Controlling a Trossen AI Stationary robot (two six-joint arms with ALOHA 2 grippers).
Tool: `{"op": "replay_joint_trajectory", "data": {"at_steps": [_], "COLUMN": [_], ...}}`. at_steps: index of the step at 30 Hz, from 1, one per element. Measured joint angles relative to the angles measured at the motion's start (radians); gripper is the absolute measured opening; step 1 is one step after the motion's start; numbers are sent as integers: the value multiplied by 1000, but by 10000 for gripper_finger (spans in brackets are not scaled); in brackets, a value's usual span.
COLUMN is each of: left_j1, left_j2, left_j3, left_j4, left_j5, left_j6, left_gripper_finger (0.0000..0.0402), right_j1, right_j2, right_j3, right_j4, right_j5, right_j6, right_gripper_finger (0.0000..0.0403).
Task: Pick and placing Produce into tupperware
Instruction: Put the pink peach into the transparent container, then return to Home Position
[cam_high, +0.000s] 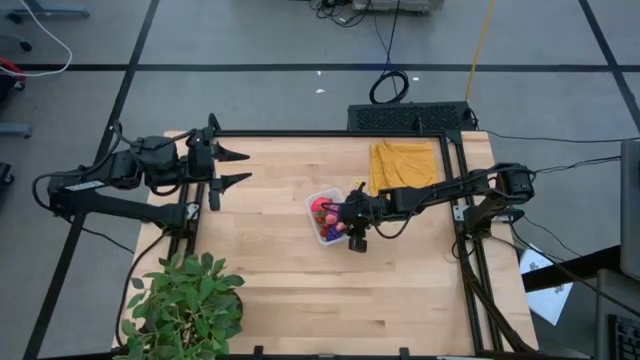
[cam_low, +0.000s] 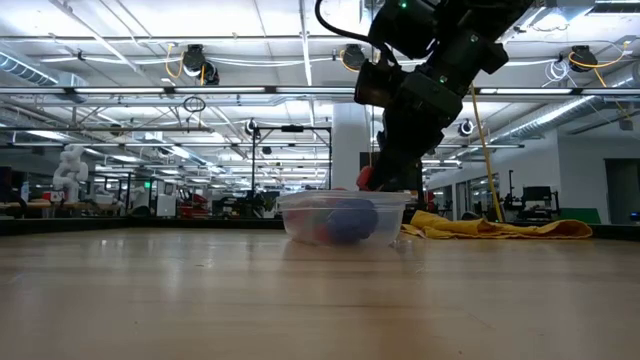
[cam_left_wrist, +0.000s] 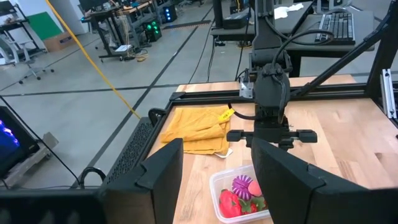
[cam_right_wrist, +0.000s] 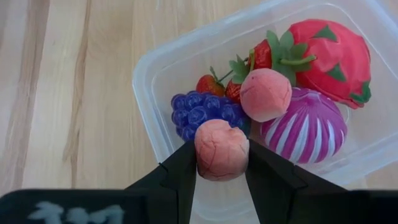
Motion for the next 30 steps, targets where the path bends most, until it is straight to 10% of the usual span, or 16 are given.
{"op": "replay_joint_trajectory", "data": {"at_steps": [30], "left_j1": [0], "left_j2": [0], "left_j3": [0], "left_j4": [0], "left_j5": [0], "left_j6": [-2], "left_gripper_finger": [196], "right_j1": [0], "right_j2": [0], "right_j3": [0], "right_j4": [-7], "right_j5": [3], "right_j6": [-29], "right_gripper_finger": [172]}}
